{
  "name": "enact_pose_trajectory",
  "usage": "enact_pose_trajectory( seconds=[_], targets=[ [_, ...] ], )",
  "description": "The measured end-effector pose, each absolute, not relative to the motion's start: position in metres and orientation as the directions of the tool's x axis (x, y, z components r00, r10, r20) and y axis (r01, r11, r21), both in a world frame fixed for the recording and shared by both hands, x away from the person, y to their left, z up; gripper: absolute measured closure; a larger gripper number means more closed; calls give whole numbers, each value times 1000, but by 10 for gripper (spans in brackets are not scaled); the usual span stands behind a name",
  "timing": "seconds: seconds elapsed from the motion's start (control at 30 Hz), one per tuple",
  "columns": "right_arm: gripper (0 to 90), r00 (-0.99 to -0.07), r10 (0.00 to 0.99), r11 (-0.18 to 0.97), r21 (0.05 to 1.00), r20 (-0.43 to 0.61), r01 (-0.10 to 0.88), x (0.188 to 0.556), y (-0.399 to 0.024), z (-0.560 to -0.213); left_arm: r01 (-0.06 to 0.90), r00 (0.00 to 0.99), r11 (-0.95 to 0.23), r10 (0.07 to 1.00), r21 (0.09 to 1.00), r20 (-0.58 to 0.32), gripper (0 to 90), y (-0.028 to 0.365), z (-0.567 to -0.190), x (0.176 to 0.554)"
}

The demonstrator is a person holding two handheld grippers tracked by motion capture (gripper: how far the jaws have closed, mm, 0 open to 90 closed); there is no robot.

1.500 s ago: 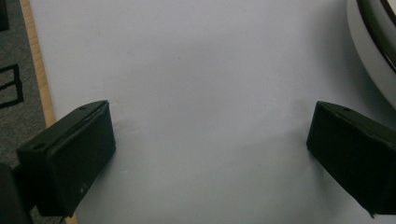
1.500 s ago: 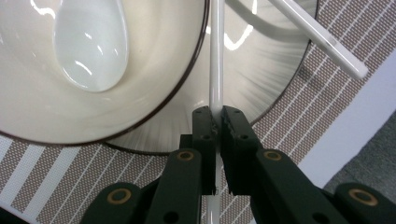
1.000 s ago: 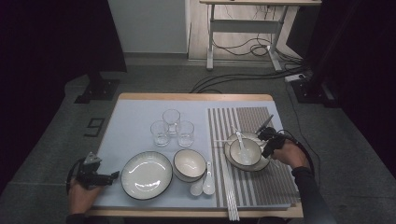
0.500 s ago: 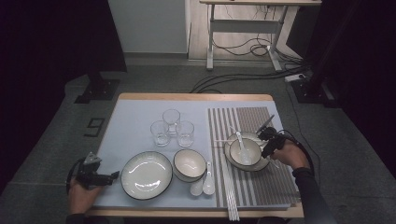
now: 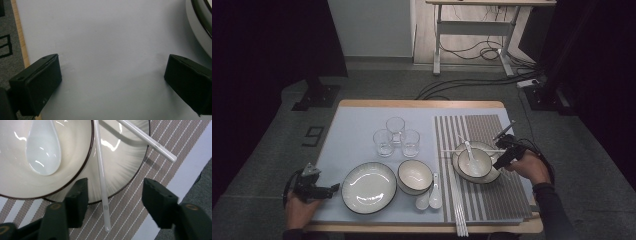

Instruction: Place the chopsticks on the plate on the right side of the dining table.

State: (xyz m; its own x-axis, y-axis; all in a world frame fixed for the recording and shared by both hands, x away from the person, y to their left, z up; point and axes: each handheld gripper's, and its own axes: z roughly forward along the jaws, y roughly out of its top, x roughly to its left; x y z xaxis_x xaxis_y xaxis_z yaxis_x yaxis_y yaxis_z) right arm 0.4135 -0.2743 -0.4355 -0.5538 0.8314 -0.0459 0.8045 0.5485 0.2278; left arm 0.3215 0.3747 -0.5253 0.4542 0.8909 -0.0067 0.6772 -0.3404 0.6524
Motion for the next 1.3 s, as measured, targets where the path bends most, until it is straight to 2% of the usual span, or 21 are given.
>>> enact_pose_trajectory(
  seconds=[0.13,0.4,1.3],
  targets=[
    [312,-537,842,534,234,-59,812,408,-277,-435,677,455,-342,891,652,-6,9,375,-525,322],
    [296,-522,852,517,237,-45,823,398,-286,-438,677,455,-341,891,652,-6,8,375,-525,322],
    [322,-441,897,430,227,-4,874,367,-318,-463,677,455,-341,891,652,-6,9,375,-525,321]
  ],
)
